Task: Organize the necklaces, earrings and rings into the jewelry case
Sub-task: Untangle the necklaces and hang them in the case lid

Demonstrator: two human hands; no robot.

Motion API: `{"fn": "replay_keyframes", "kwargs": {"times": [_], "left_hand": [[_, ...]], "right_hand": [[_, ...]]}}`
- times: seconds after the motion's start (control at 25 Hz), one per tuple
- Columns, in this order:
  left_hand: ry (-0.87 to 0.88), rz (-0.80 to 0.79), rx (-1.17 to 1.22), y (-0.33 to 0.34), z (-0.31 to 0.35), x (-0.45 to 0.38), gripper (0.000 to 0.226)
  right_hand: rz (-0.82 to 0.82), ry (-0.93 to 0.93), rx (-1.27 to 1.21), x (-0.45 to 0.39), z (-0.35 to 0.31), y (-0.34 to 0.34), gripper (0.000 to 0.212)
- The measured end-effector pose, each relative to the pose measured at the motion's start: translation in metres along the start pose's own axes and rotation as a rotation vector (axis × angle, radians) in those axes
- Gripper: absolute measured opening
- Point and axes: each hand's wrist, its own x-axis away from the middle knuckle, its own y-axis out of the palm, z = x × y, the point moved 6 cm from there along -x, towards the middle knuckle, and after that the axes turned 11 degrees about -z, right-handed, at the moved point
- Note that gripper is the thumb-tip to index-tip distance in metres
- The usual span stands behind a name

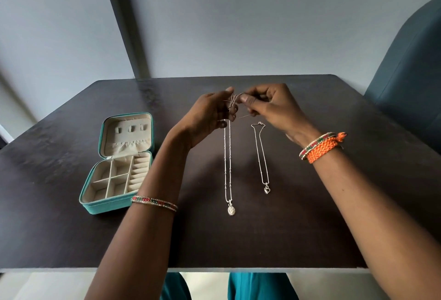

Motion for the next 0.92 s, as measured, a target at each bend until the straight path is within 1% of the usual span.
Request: {"fn": "replay_keyframes", "kwargs": {"times": [0.12,0.24,0.28,0.36,0.44,0.52,0.6,0.68,0.76,0.8,0.84,0.92], "left_hand": [[-0.005,-0.03,-0.086,0.001,-0.003,0.0,0.025],[0.028,-0.04,0.076,0.004,0.001,0.002,0.025],[0.052,-0.031,0.161,0.003,0.004,0.002,0.024],[0.102,0.008,0.351,0.0,0.007,0.002,0.023],[0.155,0.051,0.543,-0.004,0.007,0.003,0.022],[0.213,0.071,0.633,-0.007,0.007,0.003,0.021],[0.267,0.098,0.617,-0.011,0.008,0.002,0.021],[0.303,0.174,0.557,-0.021,0.008,0.004,0.02],[0.269,0.267,0.36,-0.03,0.005,0.005,0.017],[0.24,0.285,0.238,-0.032,0.003,0.006,0.015],[0.219,0.276,0.147,-0.031,0.002,0.006,0.015],[0.202,0.223,0.073,-0.026,0.0,0.004,0.016]], "right_hand": [[0.127,0.007,-0.013,0.001,0.004,-0.008,0.007],[0.206,0.027,-0.059,0.003,0.009,-0.011,0.005],[0.189,0.042,-0.06,0.003,0.01,-0.009,0.006],[0.077,0.056,-0.055,0.002,0.009,0.006,0.009],[-0.018,0.012,-0.006,0.0,0.004,0.022,0.012],[-0.027,-0.057,0.127,-0.001,0.0,0.028,0.009],[0.003,-0.096,0.262,0.0,-0.001,0.027,0.008],[-0.004,-0.068,0.337,0.003,0.001,0.029,0.006],[-0.028,-0.055,0.374,0.004,0.001,0.033,0.007],[-0.03,-0.07,0.388,0.005,-0.001,0.034,0.009],[-0.026,-0.085,0.387,0.005,-0.004,0.034,0.01],[0.001,-0.103,0.342,0.005,-0.008,0.029,0.008]]}}
